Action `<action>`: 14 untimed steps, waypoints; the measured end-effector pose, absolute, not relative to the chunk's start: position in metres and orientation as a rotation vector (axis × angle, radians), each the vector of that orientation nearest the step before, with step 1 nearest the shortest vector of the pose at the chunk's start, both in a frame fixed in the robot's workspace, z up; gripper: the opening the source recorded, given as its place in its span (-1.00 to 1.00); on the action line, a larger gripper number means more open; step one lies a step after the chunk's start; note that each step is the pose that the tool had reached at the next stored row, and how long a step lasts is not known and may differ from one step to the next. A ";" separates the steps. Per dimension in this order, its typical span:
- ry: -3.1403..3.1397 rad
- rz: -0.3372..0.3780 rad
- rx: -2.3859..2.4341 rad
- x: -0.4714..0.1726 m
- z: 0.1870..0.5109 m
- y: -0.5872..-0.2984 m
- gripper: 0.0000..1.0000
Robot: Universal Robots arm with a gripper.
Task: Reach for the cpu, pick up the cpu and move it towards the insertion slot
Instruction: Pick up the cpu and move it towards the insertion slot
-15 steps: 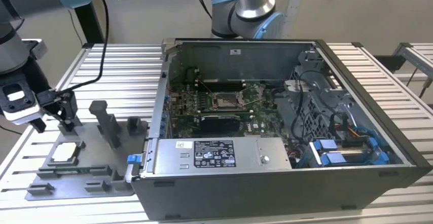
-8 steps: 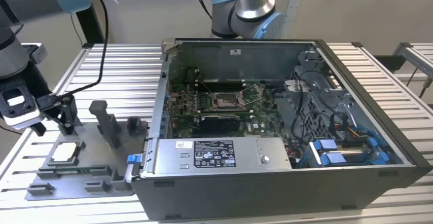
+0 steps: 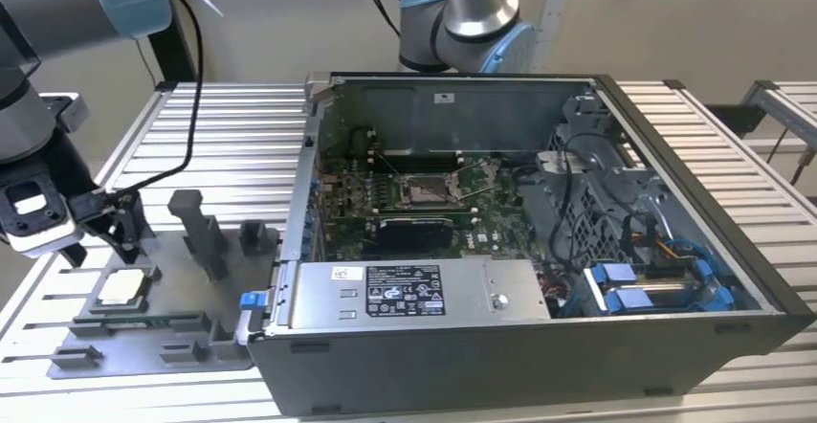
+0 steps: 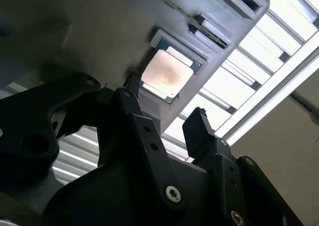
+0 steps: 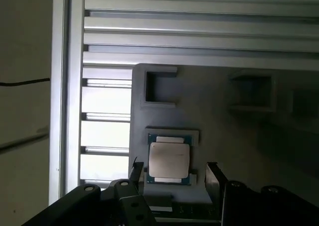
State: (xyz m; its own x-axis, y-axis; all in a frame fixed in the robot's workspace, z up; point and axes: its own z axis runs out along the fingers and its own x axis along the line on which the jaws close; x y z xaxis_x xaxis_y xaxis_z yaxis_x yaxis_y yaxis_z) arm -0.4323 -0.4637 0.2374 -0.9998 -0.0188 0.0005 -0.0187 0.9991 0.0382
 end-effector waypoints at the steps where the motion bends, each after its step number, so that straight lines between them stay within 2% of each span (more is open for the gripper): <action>1: -3.140 -0.060 0.029 -0.432 0.236 -0.464 1.00; 14: -3.140 -0.060 0.029 -0.433 0.217 -0.466 1.00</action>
